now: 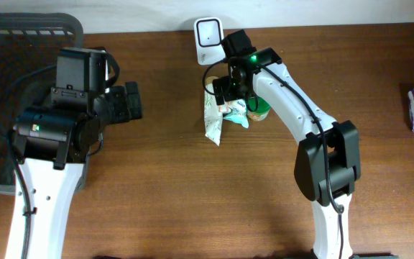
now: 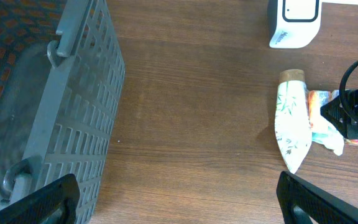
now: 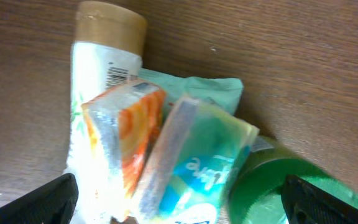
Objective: Scan the item barcode
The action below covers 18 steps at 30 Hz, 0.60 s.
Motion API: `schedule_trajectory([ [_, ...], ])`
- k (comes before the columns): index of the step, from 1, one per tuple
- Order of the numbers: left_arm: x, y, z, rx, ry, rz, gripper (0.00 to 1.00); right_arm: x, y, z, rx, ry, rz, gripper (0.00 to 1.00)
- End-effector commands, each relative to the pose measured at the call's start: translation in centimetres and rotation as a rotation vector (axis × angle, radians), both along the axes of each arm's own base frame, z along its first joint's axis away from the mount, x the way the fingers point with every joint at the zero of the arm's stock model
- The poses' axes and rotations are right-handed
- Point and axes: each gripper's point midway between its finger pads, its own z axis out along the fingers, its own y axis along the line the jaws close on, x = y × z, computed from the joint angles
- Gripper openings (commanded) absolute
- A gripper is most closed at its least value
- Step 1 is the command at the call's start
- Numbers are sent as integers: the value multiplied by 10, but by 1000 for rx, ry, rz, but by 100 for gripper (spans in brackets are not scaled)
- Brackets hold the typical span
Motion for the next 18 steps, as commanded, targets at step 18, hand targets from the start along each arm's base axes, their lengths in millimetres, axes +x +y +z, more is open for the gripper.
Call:
schedule_trajectory([
  [18,0,4,0,20,-2,1,99,-6,27,38,59,-49,44,91],
])
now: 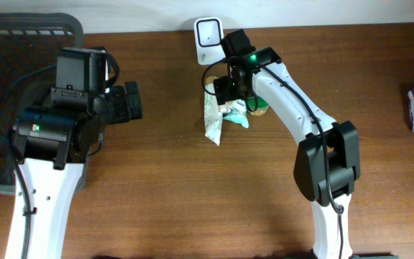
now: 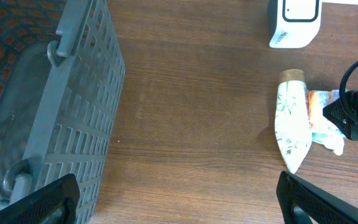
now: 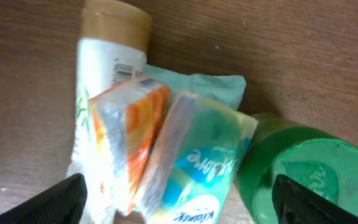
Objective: Scan the item barcode
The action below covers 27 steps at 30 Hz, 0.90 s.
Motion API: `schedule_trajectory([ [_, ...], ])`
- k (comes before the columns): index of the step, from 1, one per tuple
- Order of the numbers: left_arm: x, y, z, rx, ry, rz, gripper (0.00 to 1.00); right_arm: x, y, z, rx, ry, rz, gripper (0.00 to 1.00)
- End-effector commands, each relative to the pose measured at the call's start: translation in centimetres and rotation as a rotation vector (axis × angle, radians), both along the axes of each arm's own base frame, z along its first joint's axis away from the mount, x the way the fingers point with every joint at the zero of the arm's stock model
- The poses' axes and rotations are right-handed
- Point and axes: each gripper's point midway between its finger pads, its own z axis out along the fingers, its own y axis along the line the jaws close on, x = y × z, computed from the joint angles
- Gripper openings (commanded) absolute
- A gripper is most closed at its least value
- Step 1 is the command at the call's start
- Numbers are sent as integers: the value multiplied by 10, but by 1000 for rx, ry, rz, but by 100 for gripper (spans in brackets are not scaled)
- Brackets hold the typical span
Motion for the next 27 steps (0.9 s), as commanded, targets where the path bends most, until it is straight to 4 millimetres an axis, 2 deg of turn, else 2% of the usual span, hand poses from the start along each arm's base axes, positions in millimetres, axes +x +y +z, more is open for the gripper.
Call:
schedule_trajectory([
  [1,0,4,0,20,-2,1,99,-6,26,33,71,-44,41,90],
  [11,0,4,0,20,-2,1,99,-7,20,-1,0,8,3,79],
  [15,0,4,0,21,-2,0,99,-4,11,-15,-53,16,-37,78],
  [21,0,3,0,20,-2,0,99,-6,11,-36,-69,56,-35,79],
  [24,0,4,0,20,-2,1,99,-9,21,-41,-22,80,-19,78],
  [27,0,4,0,20,-2,1,99,-12,48,-38,90,93,28,76],
])
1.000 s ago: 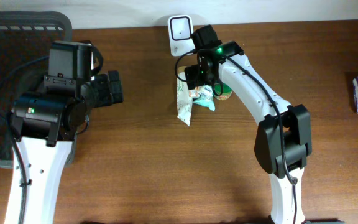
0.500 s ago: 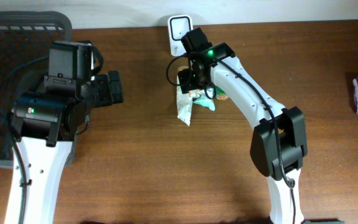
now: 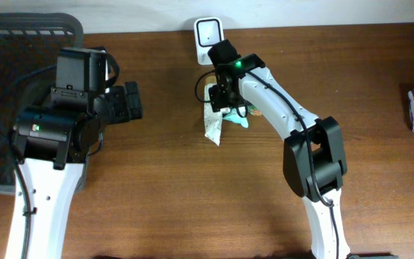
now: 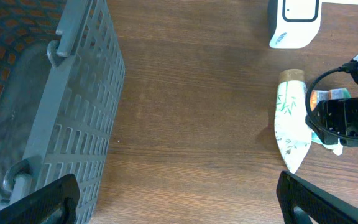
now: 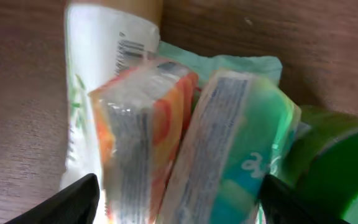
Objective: Scan the item barcode
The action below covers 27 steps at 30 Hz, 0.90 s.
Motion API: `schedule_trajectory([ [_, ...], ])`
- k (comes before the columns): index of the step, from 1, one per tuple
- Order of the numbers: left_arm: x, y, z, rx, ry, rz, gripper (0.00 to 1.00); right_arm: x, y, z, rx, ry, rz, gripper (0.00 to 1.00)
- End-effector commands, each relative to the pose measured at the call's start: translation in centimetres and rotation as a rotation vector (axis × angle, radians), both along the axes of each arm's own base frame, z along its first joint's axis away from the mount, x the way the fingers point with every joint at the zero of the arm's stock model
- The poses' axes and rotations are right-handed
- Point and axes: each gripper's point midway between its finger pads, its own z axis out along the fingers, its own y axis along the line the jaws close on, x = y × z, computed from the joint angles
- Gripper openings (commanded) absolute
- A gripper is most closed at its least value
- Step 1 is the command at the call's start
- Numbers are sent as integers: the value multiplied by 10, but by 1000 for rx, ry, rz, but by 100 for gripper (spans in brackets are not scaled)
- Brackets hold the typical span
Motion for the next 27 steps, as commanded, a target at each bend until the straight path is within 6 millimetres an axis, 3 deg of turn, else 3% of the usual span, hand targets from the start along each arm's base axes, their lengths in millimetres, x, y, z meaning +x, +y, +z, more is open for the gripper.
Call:
schedule_trajectory([
  [1,0,4,0,20,-2,1,99,-7,40,-2,152,40,54,75],
  [8,0,4,0,20,-2,1,99,-27,91,2,220,36,164,74],
  [12,0,3,0,20,-2,0,99,-29,97,3,223,30,177,74],
  [15,0,4,0,20,-2,1,99,-20,81,4,170,7,144,74],
  [20,0,4,0,20,-2,1,99,-8,31,-1,56,19,52,70],
  [24,0,3,0,20,-2,0,99,-3,13,-2,51,31,15,72],
  [27,0,3,0,20,-2,0,99,-5,15,0,82,45,18,72],
])
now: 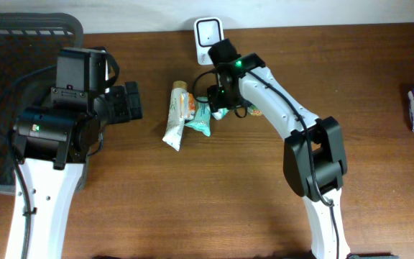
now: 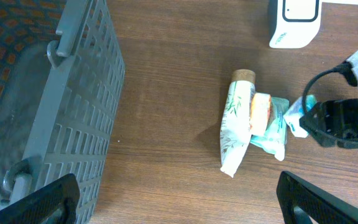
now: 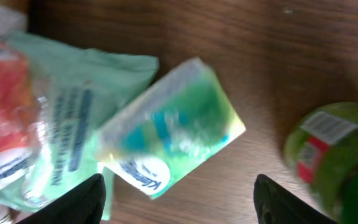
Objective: Scan the item barcode
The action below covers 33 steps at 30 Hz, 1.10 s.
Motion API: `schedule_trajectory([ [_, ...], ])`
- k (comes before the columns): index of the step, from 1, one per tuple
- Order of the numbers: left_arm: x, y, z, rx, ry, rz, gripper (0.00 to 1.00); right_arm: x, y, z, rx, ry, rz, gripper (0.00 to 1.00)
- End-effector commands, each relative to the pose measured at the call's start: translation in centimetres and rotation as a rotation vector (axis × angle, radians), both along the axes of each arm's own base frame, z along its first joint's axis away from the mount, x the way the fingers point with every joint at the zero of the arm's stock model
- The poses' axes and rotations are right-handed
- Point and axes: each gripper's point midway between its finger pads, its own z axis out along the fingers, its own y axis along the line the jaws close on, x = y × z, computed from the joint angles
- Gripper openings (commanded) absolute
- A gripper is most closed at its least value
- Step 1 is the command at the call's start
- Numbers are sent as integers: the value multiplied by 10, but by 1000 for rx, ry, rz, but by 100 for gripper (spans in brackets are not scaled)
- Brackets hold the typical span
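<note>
The white barcode scanner (image 1: 208, 32) stands at the back edge of the table. Left of my right gripper (image 1: 219, 101) lie a white tube with a tan cap (image 1: 172, 122), an orange pack (image 1: 187, 106) and a mint packet (image 1: 200, 119). In the right wrist view a green-blue tissue pack (image 3: 173, 134) lies just ahead of my right gripper (image 3: 182, 199), which is open and holds nothing. A green can (image 3: 328, 162) stands to its right. My left gripper (image 2: 179, 202) is open above bare table, left of the pile.
A grey plastic basket (image 2: 61, 106) fills the left end of the table. A purple pack lies at the far right edge. Bare wood stretches along the front of the table.
The tube, orange pack and mint packet now lie further left, apart from the green can. The tissue pack lies flat and separate from the orange pack. My left arm has not moved.
The items lay bunched below the scanner with my right gripper open over them. My right gripper then sat lower and closer to the packs. Now the pile is spread to the left, and the can stands alone on the right.
</note>
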Motion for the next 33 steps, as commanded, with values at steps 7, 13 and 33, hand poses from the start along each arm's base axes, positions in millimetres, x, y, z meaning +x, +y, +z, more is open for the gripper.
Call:
schedule_trajectory([
  [7,0,4,0,20,-2,1,99,10,2,47,26,-25,-12,82],
  [13,0,4,0,20,-2,1,99,33,-58,85,-57,-94,-245,99],
  [33,0,4,0,20,-2,1,99,17,-122,35,-19,77,-922,91],
])
